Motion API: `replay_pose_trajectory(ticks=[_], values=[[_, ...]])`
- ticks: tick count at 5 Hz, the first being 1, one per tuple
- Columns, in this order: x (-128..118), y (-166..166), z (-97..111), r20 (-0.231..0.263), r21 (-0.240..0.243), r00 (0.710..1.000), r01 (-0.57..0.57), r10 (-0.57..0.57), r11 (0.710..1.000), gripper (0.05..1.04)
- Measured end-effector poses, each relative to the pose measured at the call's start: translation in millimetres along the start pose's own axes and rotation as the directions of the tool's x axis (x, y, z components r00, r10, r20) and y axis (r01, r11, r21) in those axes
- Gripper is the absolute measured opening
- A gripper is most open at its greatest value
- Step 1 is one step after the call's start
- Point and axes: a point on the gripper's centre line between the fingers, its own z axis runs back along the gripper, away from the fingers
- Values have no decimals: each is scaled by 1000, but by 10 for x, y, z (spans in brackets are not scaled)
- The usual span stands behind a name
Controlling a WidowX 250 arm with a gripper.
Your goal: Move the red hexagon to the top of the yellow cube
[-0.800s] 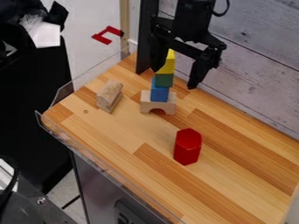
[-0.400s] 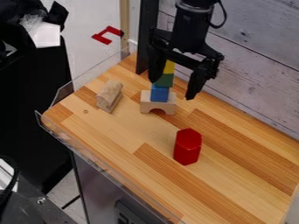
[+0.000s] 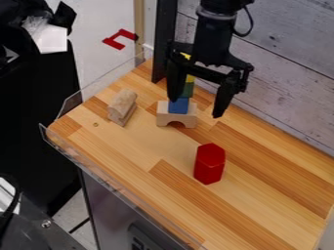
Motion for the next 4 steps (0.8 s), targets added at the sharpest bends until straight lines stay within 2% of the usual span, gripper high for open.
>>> replay_pose_trajectory(ticks=[1,2,3,4], values=[[-25,-41,-88,-10,-44,992,-128,128,991,1000],[10,-97,-214,-3,-50,978,-210,211,976,1000],[18,-185,-393,-61,-70,961,-273,269,959,1000],[25,-252,-418,-59,-81,956,-291,287,953,1000]])
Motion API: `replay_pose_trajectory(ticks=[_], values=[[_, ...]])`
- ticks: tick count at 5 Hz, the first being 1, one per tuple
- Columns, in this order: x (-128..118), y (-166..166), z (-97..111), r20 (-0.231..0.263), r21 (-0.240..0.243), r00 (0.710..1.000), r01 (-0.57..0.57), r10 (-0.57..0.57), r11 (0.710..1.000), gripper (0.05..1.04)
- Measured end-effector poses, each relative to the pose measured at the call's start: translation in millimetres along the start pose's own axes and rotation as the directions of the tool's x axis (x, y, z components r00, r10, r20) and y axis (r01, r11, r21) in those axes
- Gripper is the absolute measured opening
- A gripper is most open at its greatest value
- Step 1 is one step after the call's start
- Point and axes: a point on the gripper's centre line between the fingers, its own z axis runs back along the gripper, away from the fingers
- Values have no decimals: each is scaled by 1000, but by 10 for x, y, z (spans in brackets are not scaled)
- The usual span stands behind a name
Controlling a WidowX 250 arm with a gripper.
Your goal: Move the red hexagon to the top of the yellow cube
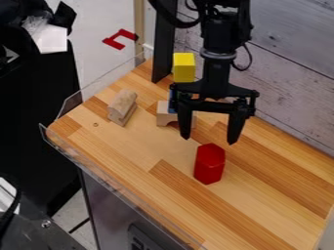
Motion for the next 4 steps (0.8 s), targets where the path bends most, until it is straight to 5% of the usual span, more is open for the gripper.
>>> replay_pose_trajectory(ticks=[2,4], values=[[-48,-5,-72,5,0,999,-33,33,999,1000],[-95,-45,-157,85,16,996,-1,-1,1000,1000]])
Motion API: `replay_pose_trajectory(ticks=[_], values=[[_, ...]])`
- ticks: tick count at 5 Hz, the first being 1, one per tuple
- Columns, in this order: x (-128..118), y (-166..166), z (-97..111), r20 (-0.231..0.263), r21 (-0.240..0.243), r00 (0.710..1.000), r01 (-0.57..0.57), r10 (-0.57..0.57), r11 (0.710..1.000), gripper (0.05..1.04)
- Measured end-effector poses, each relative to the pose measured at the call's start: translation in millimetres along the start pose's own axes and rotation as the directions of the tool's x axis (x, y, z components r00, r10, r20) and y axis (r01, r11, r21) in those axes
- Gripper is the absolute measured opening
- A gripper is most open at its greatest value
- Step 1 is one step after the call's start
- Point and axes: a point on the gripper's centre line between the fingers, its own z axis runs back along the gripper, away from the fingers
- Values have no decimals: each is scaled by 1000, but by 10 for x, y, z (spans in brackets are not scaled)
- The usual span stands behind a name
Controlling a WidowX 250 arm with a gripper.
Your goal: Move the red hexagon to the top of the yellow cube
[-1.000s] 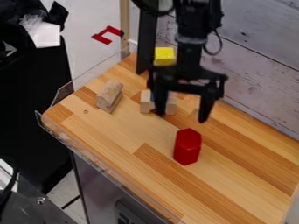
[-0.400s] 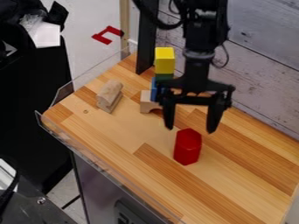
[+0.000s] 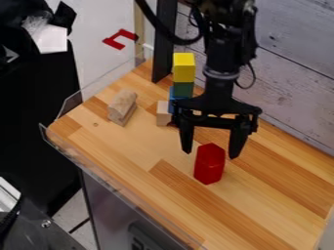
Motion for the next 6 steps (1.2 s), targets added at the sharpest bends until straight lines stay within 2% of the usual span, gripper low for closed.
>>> replay_pose_trajectory(ticks=[2,3,5,6], values=[[7,-63,-67,53,-24,999,-4,5,1000,1000],[38,-45,-102,68,-5,998,1,0,1000,1000],[120,-32,-160,66,37,998,-4,1,999,1000],[122,-36,-200,60,36,998,-8,6,999,1000]])
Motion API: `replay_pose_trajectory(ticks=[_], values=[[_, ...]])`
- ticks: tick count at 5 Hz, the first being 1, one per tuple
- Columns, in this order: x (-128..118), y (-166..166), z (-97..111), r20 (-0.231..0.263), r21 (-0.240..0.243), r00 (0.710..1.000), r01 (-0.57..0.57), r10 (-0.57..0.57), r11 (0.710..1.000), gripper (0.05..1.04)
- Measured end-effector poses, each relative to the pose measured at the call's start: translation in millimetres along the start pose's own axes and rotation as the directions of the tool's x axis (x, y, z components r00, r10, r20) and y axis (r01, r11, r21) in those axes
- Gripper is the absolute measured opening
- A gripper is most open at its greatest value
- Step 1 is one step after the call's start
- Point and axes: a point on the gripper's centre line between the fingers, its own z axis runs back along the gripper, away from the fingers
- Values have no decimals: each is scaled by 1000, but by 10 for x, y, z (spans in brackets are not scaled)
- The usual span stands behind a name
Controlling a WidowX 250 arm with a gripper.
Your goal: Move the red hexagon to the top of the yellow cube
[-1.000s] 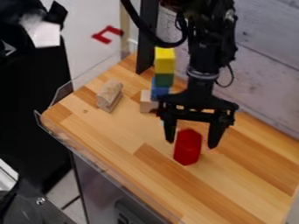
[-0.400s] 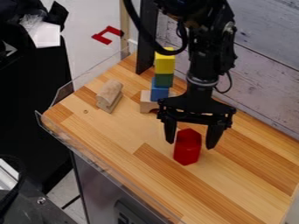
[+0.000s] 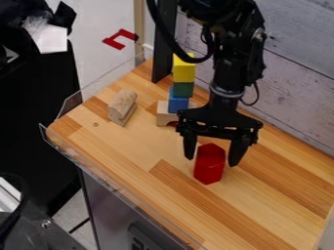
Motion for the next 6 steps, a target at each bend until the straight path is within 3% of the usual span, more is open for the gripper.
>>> replay_pose_trajectory(ticks=[1,2,4,5,6], values=[[11,8,-33,-9,-16,1000,-8,8,1000,970],[-10,17,-81,-23,-26,1000,-11,11,1000,725],[-10,66,-79,-38,-15,999,-15,14,1000,703],[49,126,126,-42,9,999,18,-18,1000,703],[175,93,611,-12,4,995,95,-95,995,703]])
